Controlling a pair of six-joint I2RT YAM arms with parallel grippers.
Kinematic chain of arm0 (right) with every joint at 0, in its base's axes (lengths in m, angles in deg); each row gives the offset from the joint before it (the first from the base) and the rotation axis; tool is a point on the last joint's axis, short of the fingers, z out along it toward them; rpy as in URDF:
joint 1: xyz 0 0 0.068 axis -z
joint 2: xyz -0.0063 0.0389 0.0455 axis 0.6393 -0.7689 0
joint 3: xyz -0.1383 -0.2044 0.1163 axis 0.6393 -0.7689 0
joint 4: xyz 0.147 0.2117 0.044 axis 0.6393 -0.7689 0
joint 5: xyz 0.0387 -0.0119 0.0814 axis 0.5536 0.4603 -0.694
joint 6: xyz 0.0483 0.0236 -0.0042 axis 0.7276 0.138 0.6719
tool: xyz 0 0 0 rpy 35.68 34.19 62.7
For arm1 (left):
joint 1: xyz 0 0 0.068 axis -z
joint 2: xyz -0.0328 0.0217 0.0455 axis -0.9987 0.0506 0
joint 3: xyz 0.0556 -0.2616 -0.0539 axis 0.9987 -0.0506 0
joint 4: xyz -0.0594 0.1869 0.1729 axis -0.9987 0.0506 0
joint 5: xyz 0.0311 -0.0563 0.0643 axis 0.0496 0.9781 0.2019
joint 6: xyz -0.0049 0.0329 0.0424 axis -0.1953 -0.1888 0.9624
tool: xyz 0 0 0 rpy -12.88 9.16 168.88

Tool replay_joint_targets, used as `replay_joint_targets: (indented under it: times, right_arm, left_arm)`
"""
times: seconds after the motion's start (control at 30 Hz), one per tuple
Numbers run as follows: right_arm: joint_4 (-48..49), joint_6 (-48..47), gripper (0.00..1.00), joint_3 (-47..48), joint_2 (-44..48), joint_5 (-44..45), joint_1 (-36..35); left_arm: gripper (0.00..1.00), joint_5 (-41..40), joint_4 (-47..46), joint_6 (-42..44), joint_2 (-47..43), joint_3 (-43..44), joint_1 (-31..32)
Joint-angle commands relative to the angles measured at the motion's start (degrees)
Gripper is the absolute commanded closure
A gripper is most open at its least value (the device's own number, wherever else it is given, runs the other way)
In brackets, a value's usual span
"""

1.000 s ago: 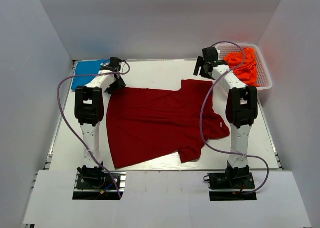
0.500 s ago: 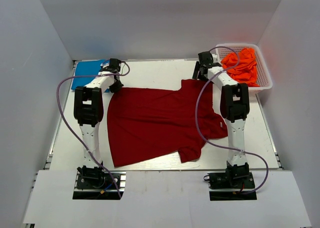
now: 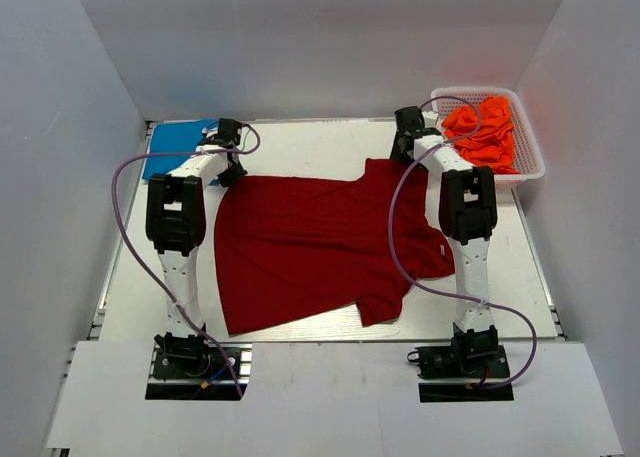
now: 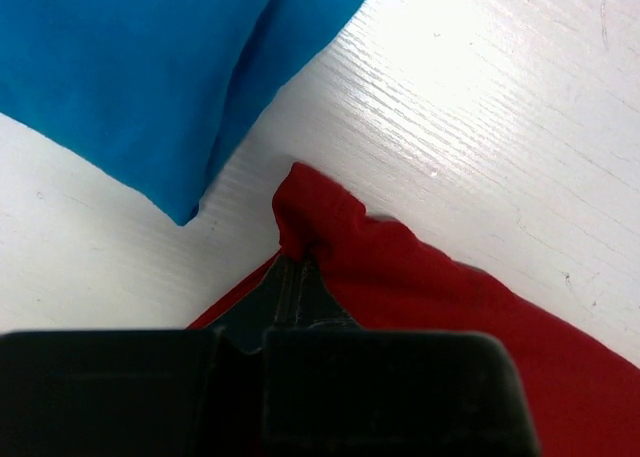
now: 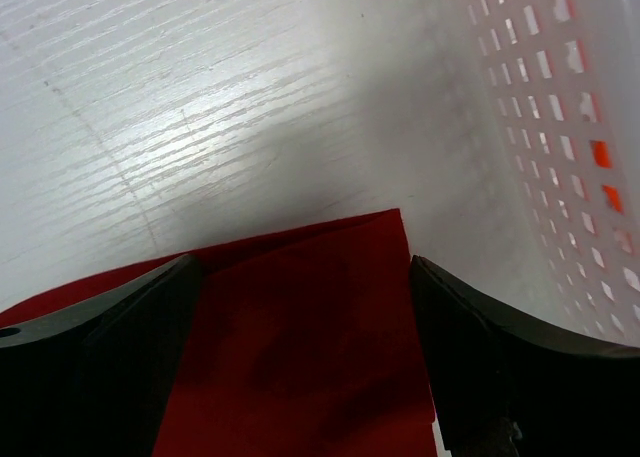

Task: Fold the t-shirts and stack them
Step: Flatten out the tshirt

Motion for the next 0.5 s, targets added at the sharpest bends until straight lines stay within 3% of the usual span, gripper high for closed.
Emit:
replay_joint_targets:
  times: [0.0, 0.23, 0.33, 0.4, 0.47]
  right_arm:
    - [0.10, -0.63, 0.10, -0.88, 2.33, 4.87, -0.15]
    - [3.09, 0.25, 0.10, -5.98, 3.84, 0.32, 0.21]
    - [-0.58, 2.52, 0.10, -3.01, 1.29, -0.40, 0.38]
    - [-2.18, 3.76, 0.14, -1.85, -0.12, -2.15, 0.47]
    - [-1.92, 5.07, 0.29, -2.64, 0.05, -6.35, 0.64]
  left_arm:
    - [1.00, 1.23, 0.68, 0.70, -4.39, -1.29, 0.05]
    - [1.00, 1.76, 0.16, 0.70, -4.92, -2.44, 0.05]
    - [1.00, 1.76, 0.16, 0.70, -4.92, -2.44, 0.05]
    - [1.00, 1.76, -0.37, 0.70, -5.45, -2.44, 0.05]
    - [1.00, 1.76, -0.37, 1.22, -5.45, -2.44, 0.05]
